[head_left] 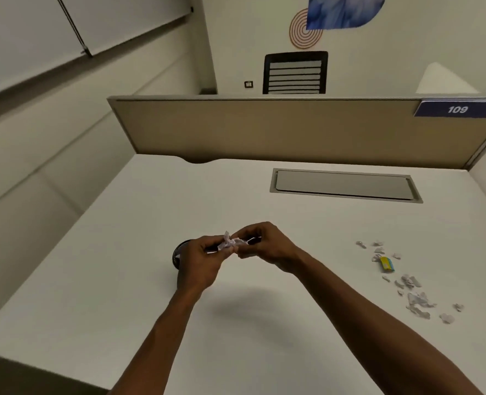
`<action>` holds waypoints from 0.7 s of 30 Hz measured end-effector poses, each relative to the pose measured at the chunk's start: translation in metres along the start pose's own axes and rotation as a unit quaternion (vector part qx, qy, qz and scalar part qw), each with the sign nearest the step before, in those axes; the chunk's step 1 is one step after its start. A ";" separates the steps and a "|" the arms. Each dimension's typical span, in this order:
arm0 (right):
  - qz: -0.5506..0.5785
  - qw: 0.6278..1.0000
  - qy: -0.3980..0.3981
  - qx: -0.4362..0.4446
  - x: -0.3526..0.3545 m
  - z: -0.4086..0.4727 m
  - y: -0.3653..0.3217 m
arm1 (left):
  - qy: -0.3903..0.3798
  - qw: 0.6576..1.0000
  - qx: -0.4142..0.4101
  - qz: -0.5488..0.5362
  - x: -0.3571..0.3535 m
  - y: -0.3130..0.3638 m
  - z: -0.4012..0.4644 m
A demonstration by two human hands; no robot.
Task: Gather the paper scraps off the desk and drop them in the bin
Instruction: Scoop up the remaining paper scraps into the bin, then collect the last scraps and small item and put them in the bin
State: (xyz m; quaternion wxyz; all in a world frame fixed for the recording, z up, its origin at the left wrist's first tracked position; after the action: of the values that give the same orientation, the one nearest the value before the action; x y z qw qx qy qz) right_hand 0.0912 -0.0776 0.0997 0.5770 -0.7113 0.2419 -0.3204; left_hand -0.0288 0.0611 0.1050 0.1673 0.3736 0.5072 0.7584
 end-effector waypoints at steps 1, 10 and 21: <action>-0.006 1.000 -0.010 -0.002 -0.012 0.008 -0.002 | 0.017 1.000 0.003 0.020 0.011 -0.005 0.003; -0.269 0.959 -0.003 0.089 -0.089 0.053 -0.011 | 0.054 0.980 0.047 0.184 0.059 -0.057 0.025; -0.255 0.943 0.082 0.200 -0.079 0.031 0.008 | 0.097 0.965 -0.051 0.237 0.051 -0.069 0.014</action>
State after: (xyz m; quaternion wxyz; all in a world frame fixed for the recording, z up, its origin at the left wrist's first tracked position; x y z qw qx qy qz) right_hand 0.0611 -0.0021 0.0744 0.5842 -0.5905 0.0302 -0.5559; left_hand -0.0608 0.1320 0.0669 -0.0480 0.3991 0.3785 0.8338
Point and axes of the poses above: each hand's wrist, its own z-axis towards the middle knuckle, its own x-axis out of the back of the hand, y = z × x, the point moved 2 cm from there along z, towards the middle knuckle, and after that the axes turned 10 degrees about y, right-handed, at the moved point
